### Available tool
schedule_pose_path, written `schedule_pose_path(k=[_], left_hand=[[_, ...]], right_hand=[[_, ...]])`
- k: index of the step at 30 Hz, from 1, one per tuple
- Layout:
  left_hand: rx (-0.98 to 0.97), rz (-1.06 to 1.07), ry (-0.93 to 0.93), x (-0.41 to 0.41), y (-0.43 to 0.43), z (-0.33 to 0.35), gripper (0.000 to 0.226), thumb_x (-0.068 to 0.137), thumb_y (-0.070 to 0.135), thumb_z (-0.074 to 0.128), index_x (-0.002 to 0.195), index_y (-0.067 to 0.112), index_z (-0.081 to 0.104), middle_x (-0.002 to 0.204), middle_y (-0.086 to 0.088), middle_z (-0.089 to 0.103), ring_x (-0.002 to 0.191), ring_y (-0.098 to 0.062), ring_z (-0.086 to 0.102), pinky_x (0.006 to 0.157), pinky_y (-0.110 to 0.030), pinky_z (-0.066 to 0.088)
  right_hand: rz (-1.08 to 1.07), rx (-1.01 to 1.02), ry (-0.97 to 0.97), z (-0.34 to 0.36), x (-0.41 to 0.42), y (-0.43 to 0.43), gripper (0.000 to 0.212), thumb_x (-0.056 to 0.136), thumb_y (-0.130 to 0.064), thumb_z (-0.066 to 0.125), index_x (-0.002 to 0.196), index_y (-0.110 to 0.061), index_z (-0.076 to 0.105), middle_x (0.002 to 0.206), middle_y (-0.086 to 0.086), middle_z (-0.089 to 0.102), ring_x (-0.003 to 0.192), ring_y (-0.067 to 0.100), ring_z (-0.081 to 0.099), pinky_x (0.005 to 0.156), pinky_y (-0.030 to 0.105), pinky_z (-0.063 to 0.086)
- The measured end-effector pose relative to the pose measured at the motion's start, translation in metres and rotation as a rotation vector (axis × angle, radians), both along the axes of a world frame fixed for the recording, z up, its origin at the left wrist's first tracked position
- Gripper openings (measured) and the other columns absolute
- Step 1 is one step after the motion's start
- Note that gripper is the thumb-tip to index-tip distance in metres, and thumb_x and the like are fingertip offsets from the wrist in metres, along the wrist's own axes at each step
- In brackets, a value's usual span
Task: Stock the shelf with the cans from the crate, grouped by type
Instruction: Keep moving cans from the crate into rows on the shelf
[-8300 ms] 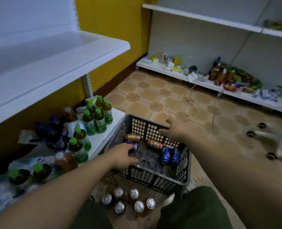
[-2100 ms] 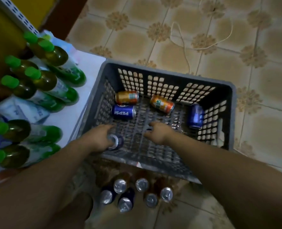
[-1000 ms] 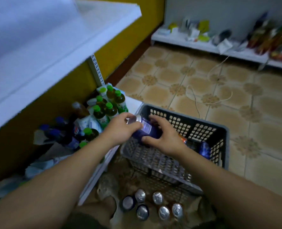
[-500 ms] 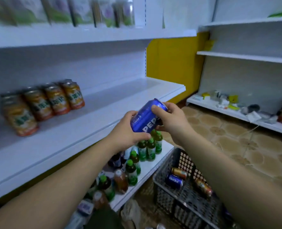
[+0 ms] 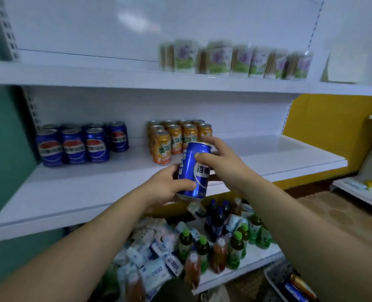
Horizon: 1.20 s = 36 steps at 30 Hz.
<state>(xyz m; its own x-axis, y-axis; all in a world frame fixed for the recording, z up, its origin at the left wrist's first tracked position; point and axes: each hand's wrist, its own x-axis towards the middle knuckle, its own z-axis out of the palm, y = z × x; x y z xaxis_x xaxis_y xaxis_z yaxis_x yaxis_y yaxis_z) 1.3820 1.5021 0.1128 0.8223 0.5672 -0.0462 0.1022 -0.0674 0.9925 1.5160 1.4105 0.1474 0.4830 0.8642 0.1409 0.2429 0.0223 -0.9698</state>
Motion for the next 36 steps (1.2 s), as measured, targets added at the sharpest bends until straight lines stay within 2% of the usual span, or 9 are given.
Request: schedule_pose_path(k=[2, 4, 9, 12, 14, 20, 25, 30, 36], left_hand=[[-0.006, 0.005, 0.043, -0.032, 0.016, -0.001, 0.051, 0.068, 0.015, 0.073, 0.116, 0.02, 0.055, 0.108, -0.006, 0.069, 0.098, -0.027, 0.068, 0.088, -0.046, 0.054], [0.094, 0.046, 0.132, -0.063, 0.037, -0.002, 0.053, 0.074, 0.022, 0.074, 0.123, 0.022, 0.052, 0.118, -0.005, 0.065, 0.109, -0.024, 0.063, 0.097, -0.043, 0.049], [0.595, 0.359, 0.639, -0.138, 0.106, -0.021, 0.066, 0.089, 0.05, 0.056, 0.144, 0.019, 0.037, 0.148, -0.003, 0.04, 0.131, -0.019, 0.044, 0.102, -0.03, 0.036], [0.694, 0.355, 0.949, -0.17, 0.135, -0.041, 0.075, 0.088, 0.067, 0.04, 0.15, 0.026, 0.024, 0.159, 0.001, 0.02, 0.144, -0.021, 0.022, 0.116, -0.044, 0.018], [0.721, 0.348, 1.069, -0.18, 0.145, -0.051, 0.078, 0.085, 0.075, 0.029, 0.151, 0.035, 0.014, 0.161, 0.007, 0.005, 0.148, -0.02, 0.005, 0.116, -0.056, 0.004], [0.81, 0.377, 1.092, -0.181, 0.152, -0.063, 0.082, 0.081, 0.08, 0.019, 0.151, 0.04, 0.005, 0.161, 0.01, -0.004, 0.148, -0.017, -0.004, 0.115, -0.059, -0.001], [0.827, 0.385, 1.093, -0.182, 0.155, -0.066, 0.082, 0.081, 0.081, 0.018, 0.151, 0.04, 0.004, 0.16, 0.01, -0.004, 0.147, -0.015, -0.005, 0.116, -0.057, -0.003], [0.822, 0.39, 1.091, -0.182, 0.156, -0.068, 0.083, 0.08, 0.081, 0.018, 0.15, 0.041, 0.003, 0.16, 0.011, -0.005, 0.147, -0.014, -0.006, 0.116, -0.056, -0.004], [0.838, 0.402, 1.079, -0.183, 0.156, -0.071, 0.082, 0.08, 0.081, 0.018, 0.15, 0.042, 0.003, 0.16, 0.012, -0.005, 0.147, -0.012, -0.007, 0.116, -0.056, -0.004]], right_hand=[[0.059, -0.022, 0.013, -0.002, -0.021, 0.024, 0.043, 0.085, -0.016, 0.068, 0.124, -0.021, 0.052, 0.114, 0.008, 0.06, 0.095, 0.026, 0.066, 0.069, 0.037, 0.058], [0.071, -0.024, -0.024, -0.007, -0.04, 0.048, 0.042, 0.082, -0.017, 0.072, 0.119, -0.021, 0.052, 0.112, 0.006, 0.061, 0.095, 0.023, 0.065, 0.072, 0.037, 0.058], [0.052, -0.076, -0.209, -0.017, -0.077, 0.101, 0.06, 0.074, -0.027, 0.08, 0.124, -0.025, 0.045, 0.121, -0.001, 0.054, 0.108, 0.022, 0.057, 0.088, 0.042, 0.055], [0.033, -0.093, -0.282, -0.023, -0.09, 0.128, 0.063, 0.074, -0.029, 0.081, 0.125, -0.026, 0.044, 0.125, -0.001, 0.05, 0.113, 0.022, 0.053, 0.09, 0.04, 0.053], [0.027, -0.102, -0.323, -0.028, -0.096, 0.146, 0.064, 0.073, -0.03, 0.081, 0.126, -0.027, 0.044, 0.124, -0.002, 0.048, 0.113, 0.021, 0.052, 0.092, 0.04, 0.052], [-0.009, -0.077, -0.423, -0.037, -0.102, 0.194, 0.061, 0.078, -0.031, 0.078, 0.128, -0.027, 0.043, 0.122, -0.002, 0.043, 0.106, 0.014, 0.046, 0.095, 0.037, 0.047], [0.123, -0.109, -0.489, -0.05, -0.096, 0.217, 0.079, 0.078, -0.009, 0.074, 0.14, -0.032, 0.031, 0.14, 0.002, 0.044, 0.126, 0.023, 0.047, 0.1, 0.041, 0.047], [0.053, -0.049, -0.6, -0.064, -0.094, 0.246, 0.081, 0.083, -0.022, 0.072, 0.147, -0.031, 0.023, 0.139, 0.004, 0.046, 0.121, 0.023, 0.052, 0.098, 0.042, 0.049], [0.001, -0.087, -0.538, -0.066, -0.09, 0.292, 0.09, 0.079, -0.023, 0.075, 0.146, -0.041, 0.017, 0.144, -0.001, 0.044, 0.128, 0.024, 0.048, 0.101, 0.05, 0.046]])
